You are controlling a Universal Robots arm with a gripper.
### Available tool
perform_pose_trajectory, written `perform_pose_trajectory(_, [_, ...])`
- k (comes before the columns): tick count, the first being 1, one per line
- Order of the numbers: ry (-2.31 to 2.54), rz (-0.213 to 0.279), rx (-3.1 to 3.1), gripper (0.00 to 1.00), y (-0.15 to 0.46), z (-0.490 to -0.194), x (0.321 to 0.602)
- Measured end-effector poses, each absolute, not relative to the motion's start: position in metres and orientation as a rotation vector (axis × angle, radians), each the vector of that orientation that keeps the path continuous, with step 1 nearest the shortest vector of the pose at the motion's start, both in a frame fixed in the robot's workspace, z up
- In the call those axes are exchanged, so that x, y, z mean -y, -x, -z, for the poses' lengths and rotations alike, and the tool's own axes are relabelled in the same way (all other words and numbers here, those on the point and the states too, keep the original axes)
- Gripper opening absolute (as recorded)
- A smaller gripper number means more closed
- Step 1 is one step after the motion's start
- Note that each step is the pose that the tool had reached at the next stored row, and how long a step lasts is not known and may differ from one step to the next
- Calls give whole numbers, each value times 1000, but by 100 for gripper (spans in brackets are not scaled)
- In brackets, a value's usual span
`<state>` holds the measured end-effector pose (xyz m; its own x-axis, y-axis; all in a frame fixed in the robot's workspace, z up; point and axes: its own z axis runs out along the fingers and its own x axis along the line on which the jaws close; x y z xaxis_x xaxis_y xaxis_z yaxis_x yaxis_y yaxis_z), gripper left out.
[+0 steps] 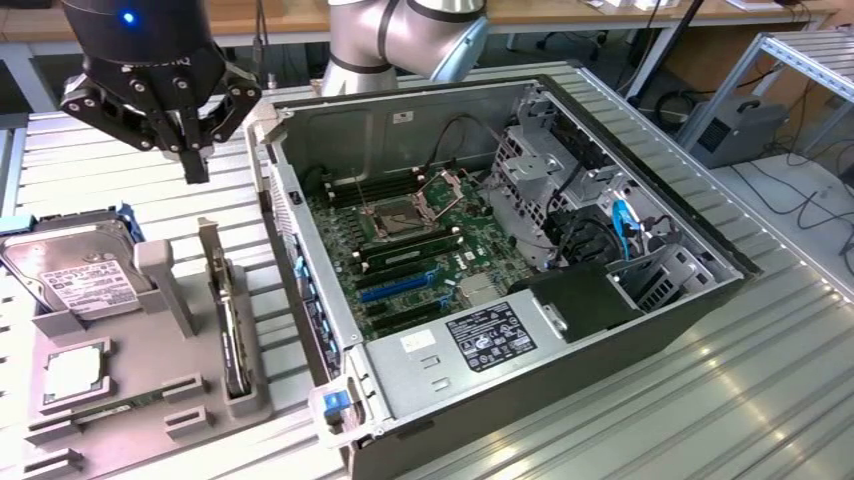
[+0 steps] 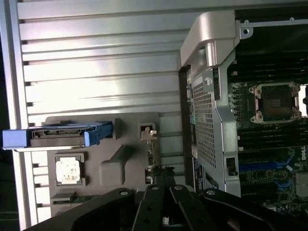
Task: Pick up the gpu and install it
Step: 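Reach for the gpu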
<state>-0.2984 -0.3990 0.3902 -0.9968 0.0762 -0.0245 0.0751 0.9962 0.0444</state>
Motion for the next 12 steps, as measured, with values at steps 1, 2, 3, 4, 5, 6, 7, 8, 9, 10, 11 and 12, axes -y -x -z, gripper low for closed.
perform_pose_trajectory(1, [-118, -68, -3113, 11, 299, -390, 400])
perform_pose_trajectory(2, [-118, -68, -3113, 11, 300, -390, 400])
perform_pose_trajectory(3, [-118, -68, -3113, 11, 300, -390, 402])
perform_pose_trajectory(4, [-118, -68, -3113, 11, 300, -390, 405])
perform_pose_trajectory(5, [-118, -68, -3113, 11, 300, -390, 407])
perform_pose_trajectory(6, [-118, -68, -3113, 11, 300, -390, 411])
perform_pose_trajectory(7, [-118, -68, -3113, 11, 301, -390, 413])
perform_pose_trajectory(8, [-118, -68, -3113, 11, 301, -390, 417])
perform_pose_trajectory(9, [-118, -68, -3112, 11, 302, -390, 422])
perform_pose_trajectory(10, [-118, -68, -3112, 11, 303, -390, 426])
perform_pose_trajectory(11, [-118, -68, -3113, 11, 304, -390, 429])
perform_pose_trajectory(12, [-118, -68, -3113, 11, 305, -390, 433])
